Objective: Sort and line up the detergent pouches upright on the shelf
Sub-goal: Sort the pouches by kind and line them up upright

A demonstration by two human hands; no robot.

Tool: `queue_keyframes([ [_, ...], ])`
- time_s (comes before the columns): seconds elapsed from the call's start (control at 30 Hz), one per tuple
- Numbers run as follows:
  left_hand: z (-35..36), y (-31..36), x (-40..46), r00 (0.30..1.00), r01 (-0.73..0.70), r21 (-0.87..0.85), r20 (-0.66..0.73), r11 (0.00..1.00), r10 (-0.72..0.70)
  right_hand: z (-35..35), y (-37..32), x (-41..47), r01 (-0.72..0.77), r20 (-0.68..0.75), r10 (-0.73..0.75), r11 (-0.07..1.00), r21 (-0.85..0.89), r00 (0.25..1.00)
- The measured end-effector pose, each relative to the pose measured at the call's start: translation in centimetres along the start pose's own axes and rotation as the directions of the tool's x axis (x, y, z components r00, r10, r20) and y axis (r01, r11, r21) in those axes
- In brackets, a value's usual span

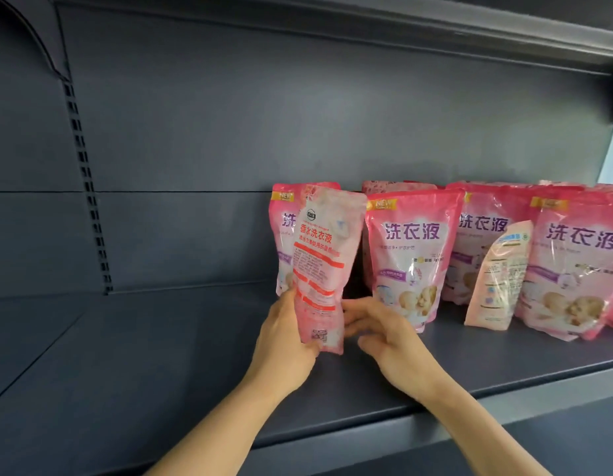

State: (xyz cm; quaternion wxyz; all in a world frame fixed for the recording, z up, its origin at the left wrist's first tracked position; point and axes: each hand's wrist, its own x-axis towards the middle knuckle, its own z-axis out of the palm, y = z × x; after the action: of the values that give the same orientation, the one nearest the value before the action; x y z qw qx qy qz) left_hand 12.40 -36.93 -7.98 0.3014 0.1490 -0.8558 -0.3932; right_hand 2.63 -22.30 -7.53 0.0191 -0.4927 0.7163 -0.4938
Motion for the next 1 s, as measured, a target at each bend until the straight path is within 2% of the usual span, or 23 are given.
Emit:
queue_keyframes([
  [0.07,-0.3,0.1,0.3,0.999,-0.019,-0.025,0.035,1.0,0.02,0.2,0.0,0.0,0.033,0.087,-0.028,0.998,-0.054,0.996],
  [0.13,-0.5,-0.1,0.4,0.998,0.027,-0.042,0.056,0.999,-0.025,0.2,-0.1,0.0,0.05,0.143,-0.04,0.997,-0.064,0.989],
  [0.2,-0.7,-0.1,0.2,0.991,0.101,-0.094,0.092,0.99,-0.093,0.0,-0.2,0.1,0.059,0.085,-0.055,0.998,-0.038,0.995],
  [0.27,-0.7,0.1,-0.2,0.983,0.16,-0.137,0.109,0.978,-0.145,-0.3,0.0,0.5,0.036,-0.059,-0.037,0.999,-0.002,0.998],
  [0.33,-0.2,0.5,-0.2,0.982,0.181,-0.148,0.081,0.972,-0.171,-1.1,0.2,1.6,0.02,-0.096,-0.017,0.999,0.035,0.995],
  [0.43,0.2,0.8,0.2,0.983,0.186,-0.08,0.007,0.979,-0.186,-1.8,0.3,3.2,-0.034,0.109,0.02,0.991,0.126,0.994],
  [0.53,-0.8,0.9,0.5,0.977,0.209,-0.05,0.046,0.977,-0.207,-1.3,0.4,3.7,-0.058,0.275,0.019,0.989,0.135,0.961],
  [0.67,-3.4,0.2,0.9,0.944,0.32,-0.15,0.136,0.935,-0.301,0.1,0.4,3.5,-0.09,0.362,0.019,0.979,0.181,0.932],
  [0.77,-5.7,-0.4,0.8,0.912,0.38,-0.116,0.216,0.918,-0.35,0.3,-0.2,3.9,-0.038,0.275,-0.014,0.982,0.184,0.961],
  [0.87,-6.6,-0.9,0.3,0.91,0.405,-0.097,0.137,0.909,-0.391,-0.5,-0.9,5.6,-0.015,0.099,-0.001,0.987,0.157,0.995],
  [0.93,-6.2,-1.0,-0.4,0.907,0.421,-0.095,0.019,0.902,-0.422,-0.7,-1.0,7.0,-0.043,0.117,0.028,0.99,0.134,0.993],
  [1.0,-5.3,-0.5,-1.3,0.903,0.42,-0.087,-0.06,0.904,-0.425,0.0,-1.0,8.3,-0.093,0.216,0.051,0.978,0.185,0.975],
])
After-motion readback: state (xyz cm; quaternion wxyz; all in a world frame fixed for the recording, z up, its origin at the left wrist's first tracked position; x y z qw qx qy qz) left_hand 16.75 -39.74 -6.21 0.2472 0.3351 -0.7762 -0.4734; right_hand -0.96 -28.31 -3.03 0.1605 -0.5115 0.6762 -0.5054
